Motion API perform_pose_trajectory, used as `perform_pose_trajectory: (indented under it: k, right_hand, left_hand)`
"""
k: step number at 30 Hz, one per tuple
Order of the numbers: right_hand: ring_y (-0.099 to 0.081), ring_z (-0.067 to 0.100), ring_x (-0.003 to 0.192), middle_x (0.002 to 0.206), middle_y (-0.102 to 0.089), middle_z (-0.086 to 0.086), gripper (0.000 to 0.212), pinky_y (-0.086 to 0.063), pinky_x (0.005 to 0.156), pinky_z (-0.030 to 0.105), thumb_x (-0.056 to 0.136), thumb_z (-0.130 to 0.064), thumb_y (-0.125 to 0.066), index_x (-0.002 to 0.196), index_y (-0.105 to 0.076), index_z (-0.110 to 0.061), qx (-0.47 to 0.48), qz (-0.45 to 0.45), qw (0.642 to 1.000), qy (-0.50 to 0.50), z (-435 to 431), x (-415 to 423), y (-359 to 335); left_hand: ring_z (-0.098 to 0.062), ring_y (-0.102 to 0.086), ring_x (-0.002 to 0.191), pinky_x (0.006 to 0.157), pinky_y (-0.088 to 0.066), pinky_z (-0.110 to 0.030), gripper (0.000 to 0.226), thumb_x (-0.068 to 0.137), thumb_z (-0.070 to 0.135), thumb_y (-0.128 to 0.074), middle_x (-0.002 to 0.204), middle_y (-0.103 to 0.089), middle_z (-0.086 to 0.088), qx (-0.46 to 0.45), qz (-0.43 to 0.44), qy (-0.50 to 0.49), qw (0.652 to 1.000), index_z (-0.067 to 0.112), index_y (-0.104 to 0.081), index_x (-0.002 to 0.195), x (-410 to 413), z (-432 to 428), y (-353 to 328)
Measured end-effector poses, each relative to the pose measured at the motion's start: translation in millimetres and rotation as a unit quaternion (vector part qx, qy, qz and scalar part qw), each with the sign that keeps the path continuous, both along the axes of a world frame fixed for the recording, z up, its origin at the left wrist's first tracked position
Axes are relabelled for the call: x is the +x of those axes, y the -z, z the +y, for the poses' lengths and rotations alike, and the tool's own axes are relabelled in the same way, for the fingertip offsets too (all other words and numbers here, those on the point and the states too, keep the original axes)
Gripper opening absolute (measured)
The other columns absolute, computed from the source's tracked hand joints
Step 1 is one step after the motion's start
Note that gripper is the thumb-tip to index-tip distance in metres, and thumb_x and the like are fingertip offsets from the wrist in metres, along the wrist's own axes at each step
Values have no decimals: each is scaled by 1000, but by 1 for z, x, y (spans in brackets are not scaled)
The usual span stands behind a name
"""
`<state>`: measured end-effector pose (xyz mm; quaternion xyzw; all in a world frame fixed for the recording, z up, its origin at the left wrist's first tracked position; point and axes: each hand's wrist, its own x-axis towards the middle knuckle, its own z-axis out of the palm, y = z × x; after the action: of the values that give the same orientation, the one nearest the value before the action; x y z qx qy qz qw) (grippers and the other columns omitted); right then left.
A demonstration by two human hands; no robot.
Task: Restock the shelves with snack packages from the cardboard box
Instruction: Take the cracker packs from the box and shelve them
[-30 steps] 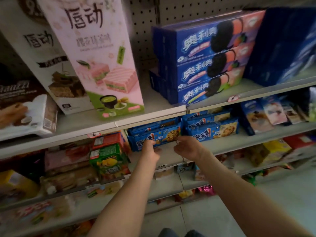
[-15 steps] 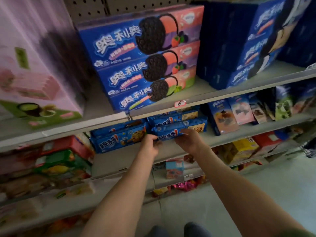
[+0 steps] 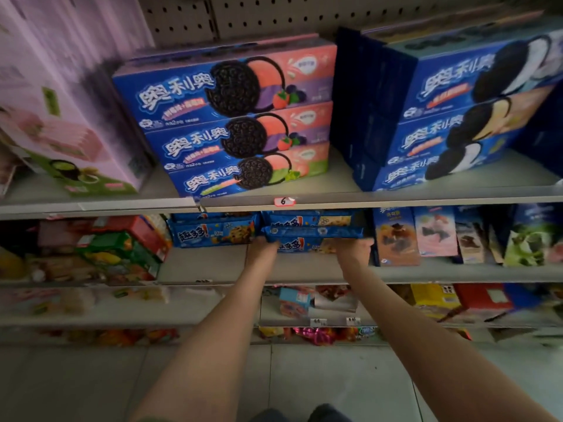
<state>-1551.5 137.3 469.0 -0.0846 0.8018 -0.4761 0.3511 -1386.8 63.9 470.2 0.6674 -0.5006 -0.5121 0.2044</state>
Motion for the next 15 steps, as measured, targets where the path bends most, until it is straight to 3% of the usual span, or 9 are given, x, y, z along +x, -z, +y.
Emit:
perform_pose_trajectory:
  k: [2,5,9,13,15]
  right_hand:
    - [-53,34,112,129,-50,20,51,-45,83,37,92,-20,-55,131,-28,-1,7,60,998,-32,2,-8,1]
    - [-55,27,90,119,-56,19,51,-49,79,41,94,-23,-49,135,-28,-1,35,54,992,-108,4,-14,5]
    - [-54,20,74,103,-57,14,49,-50,68,38,94,-29,-49,130,-31,-2,23,46,991,-127,1,-19,9]
    - [-56,22,77,93,-54,8,54,-50,68,37,92,-33,-52,130,-29,-1,13,36,990,-136,0,-22,9]
    - [-54,16,68,81,-53,3,54,-47,57,30,92,-29,-53,130,-28,-1,14,32,989,-142,4,-23,4]
  left_hand:
    - [-20,-57,73,68,-43,-29,19,91,24,-58,88,-62,-5,-25,-16,3,1000,10,-63,103,-1,2,1]
    - [-20,-56,75,66,-40,-27,21,92,25,-57,88,-61,-5,-44,-60,7,997,7,-62,103,-5,2,-1]
    - [-21,-59,79,65,-39,-27,28,93,32,-55,99,-65,-7,-61,-120,12,991,8,-61,108,-9,-2,1]
    - [-25,-67,86,67,-50,-29,30,92,33,-56,103,-69,-9,-44,-110,8,993,10,-61,111,-10,-7,2]
    - [-27,-67,89,71,-52,-32,33,91,33,-56,105,-68,-11,-28,-117,15,993,10,-60,113,-9,-5,0]
